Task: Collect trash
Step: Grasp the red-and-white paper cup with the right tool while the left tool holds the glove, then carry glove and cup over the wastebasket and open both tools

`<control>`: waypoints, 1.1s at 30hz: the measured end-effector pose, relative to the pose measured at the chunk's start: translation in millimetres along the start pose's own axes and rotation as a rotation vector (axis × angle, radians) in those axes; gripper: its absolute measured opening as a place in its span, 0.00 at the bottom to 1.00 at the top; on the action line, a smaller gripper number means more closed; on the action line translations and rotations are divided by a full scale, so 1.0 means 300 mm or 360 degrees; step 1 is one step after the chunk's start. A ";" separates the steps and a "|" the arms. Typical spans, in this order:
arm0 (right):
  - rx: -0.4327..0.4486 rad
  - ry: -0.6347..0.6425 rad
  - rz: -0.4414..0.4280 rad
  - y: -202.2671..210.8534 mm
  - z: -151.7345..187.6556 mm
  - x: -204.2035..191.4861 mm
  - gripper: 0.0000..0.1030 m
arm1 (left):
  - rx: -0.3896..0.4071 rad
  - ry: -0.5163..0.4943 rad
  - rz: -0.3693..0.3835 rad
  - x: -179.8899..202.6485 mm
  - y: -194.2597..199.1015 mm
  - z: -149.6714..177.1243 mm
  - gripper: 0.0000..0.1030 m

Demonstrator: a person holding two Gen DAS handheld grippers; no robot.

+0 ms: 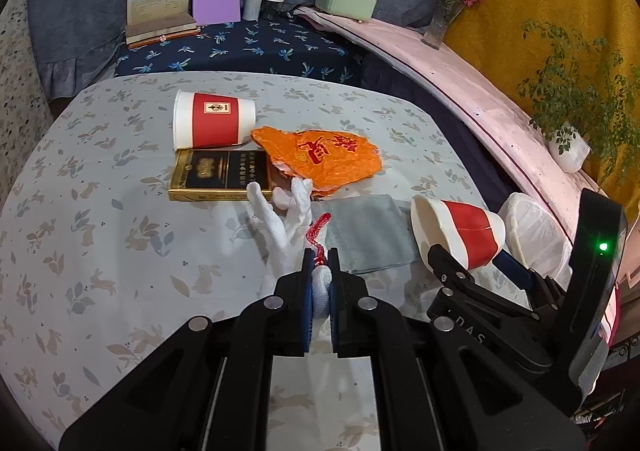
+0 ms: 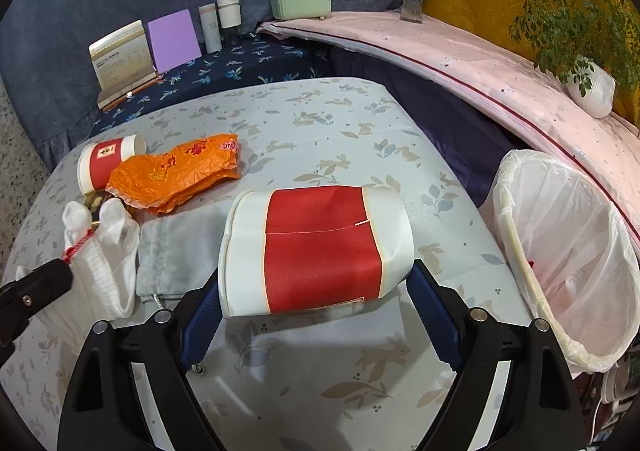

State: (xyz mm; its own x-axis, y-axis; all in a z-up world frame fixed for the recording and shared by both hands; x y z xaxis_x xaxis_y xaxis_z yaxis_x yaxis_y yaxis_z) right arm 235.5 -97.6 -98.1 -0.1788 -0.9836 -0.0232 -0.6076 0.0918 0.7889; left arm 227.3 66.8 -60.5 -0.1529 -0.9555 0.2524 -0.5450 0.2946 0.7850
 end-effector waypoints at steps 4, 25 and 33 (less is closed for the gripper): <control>0.0036 -0.0021 -0.0026 0.040 -0.010 0.024 0.81 | 0.0013 -0.0020 0.0007 0.042 0.013 -0.007 0.06; 0.0174 -0.0255 0.0021 0.220 -0.015 0.446 0.81 | 0.0033 -0.0312 0.0188 0.587 -0.008 -0.036 0.06; 0.0176 -0.0401 0.0127 0.236 0.023 0.679 0.81 | -0.0021 -0.0455 0.0314 0.821 -0.064 0.002 0.06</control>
State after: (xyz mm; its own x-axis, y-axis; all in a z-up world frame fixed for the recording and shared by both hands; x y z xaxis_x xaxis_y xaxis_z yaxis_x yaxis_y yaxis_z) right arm 150.8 -290.6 -51.2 -0.4077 -0.9044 -0.1263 -0.6622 0.1976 0.7228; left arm 199.5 -174.2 -13.8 -0.4802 -0.8457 0.2327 -0.4714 0.4725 0.7446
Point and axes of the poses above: each gripper's, at about its wrist camera, not at the fingertips, and y roughly against the way its jaws point, x to its right, z to its underside, the point moved 5 cm from there along -y, roughly the way its jaws point, and after that the axes turned 4 degrees about -x, right-handed, at the moved point
